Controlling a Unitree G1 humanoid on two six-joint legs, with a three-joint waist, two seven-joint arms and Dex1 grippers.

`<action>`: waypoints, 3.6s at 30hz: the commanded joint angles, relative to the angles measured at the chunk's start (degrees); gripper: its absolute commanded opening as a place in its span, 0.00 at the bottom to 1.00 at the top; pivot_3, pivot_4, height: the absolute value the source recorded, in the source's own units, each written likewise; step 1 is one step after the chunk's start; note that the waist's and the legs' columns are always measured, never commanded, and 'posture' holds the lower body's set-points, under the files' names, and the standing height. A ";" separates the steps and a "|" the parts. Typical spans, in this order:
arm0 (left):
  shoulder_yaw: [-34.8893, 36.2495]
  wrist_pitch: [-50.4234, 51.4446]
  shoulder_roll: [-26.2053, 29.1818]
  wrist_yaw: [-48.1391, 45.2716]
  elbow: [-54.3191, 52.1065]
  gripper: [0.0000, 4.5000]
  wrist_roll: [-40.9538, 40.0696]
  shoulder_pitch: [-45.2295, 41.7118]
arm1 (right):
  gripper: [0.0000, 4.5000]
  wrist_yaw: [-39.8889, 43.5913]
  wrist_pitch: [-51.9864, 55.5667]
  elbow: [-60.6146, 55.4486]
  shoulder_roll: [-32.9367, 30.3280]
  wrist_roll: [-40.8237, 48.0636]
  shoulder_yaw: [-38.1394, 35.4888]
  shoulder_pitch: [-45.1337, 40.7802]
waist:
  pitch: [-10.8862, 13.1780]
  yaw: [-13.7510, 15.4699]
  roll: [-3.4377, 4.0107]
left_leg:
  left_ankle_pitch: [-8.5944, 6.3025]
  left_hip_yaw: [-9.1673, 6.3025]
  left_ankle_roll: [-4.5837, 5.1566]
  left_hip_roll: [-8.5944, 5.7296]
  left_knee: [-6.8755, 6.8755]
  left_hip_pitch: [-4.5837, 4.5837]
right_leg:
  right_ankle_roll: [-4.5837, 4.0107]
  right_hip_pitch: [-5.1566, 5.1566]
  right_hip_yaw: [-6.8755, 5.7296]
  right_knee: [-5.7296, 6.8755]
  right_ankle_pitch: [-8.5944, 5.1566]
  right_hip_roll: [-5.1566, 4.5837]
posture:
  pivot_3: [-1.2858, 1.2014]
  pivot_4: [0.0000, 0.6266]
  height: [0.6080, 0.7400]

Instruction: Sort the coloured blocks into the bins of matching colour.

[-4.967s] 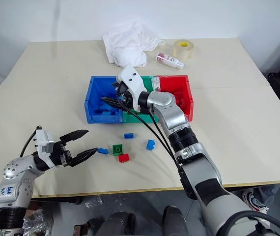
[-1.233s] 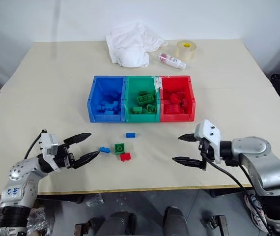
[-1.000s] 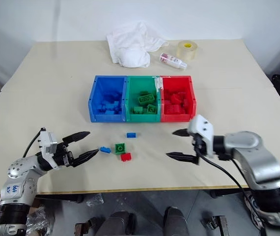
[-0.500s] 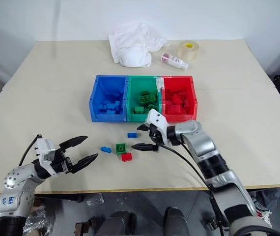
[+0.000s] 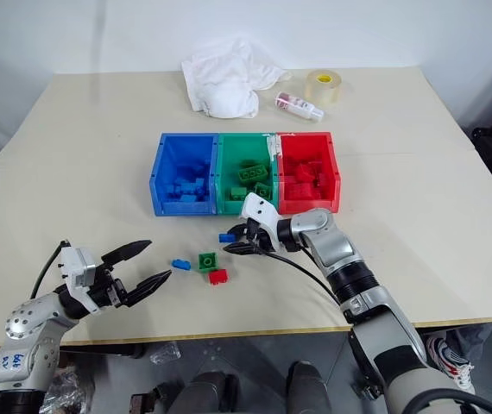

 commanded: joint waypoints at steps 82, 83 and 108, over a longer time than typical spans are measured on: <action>-1.87 -1.08 1.35 -4.88 4.11 1.00 0.08 -5.65 | 0.48 3.00 11.62 -26.31 -8.35 -1.02 10.38 4.17 | 0.01 1.33 -0.01 | -0.02 -0.03 -0.04 0.00 0.07 0.00 | -0.04 0.04 -0.08 -0.03 -0.02 0.00 | 0.52 0.24 1.00; -1.95 -1.12 1.29 -4.77 4.09 1.00 0.07 -5.63 | 0.40 2.94 11.45 -26.28 -8.27 -1.07 10.13 4.17 | 0.01 1.23 -0.01 | -0.02 -0.03 -0.04 0.00 0.05 -0.01 | -0.04 0.03 -0.07 -0.04 -0.02 0.00 | 0.52 0.24 1.00; -2.63 -2.21 0.17 -5.67 5.82 1.00 0.73 -6.59 | 0.88 3.79 13.36 -31.95 -9.80 1.36 8.66 6.66 | 0.01 0.28 -0.01 | -0.03 -0.04 -0.05 0.02 0.02 -0.01 | -0.04 0.02 -0.08 -0.05 -0.02 0.01 | 0.52 0.24 1.00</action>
